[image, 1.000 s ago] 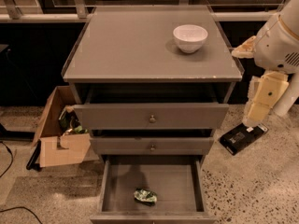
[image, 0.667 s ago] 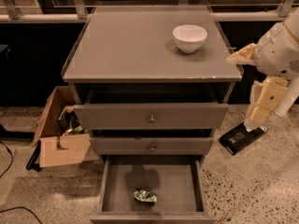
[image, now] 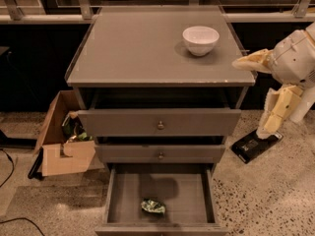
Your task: Pick green can from bottom drawer and place on counter
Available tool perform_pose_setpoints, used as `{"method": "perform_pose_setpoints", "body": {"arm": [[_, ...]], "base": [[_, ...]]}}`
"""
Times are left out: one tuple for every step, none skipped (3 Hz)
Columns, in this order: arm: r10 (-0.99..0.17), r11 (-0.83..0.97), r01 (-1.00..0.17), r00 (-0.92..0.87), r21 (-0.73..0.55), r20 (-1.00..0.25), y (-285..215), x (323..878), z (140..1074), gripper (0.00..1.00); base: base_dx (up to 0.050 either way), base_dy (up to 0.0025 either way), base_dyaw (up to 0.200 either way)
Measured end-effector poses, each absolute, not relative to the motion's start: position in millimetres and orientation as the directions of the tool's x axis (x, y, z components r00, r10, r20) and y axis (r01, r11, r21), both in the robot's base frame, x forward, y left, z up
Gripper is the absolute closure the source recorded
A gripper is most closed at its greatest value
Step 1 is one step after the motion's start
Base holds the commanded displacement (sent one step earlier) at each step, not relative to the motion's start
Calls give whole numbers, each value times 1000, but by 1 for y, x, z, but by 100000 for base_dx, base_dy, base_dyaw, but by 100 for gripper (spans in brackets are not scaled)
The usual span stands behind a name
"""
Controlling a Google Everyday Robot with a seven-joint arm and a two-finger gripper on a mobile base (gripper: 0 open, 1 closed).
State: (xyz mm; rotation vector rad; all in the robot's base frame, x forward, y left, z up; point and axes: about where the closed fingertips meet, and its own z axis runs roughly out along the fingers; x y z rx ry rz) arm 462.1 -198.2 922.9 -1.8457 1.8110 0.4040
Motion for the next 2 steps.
{"method": "perform_pose_setpoints", "body": {"arm": [[-846,41,-982,63,-183,-530,-196,459,921,0],[-842,55,-968,86,-244,-532,-189,447,912,0]], "base": [[0,0,0],[0,0,0]]}}
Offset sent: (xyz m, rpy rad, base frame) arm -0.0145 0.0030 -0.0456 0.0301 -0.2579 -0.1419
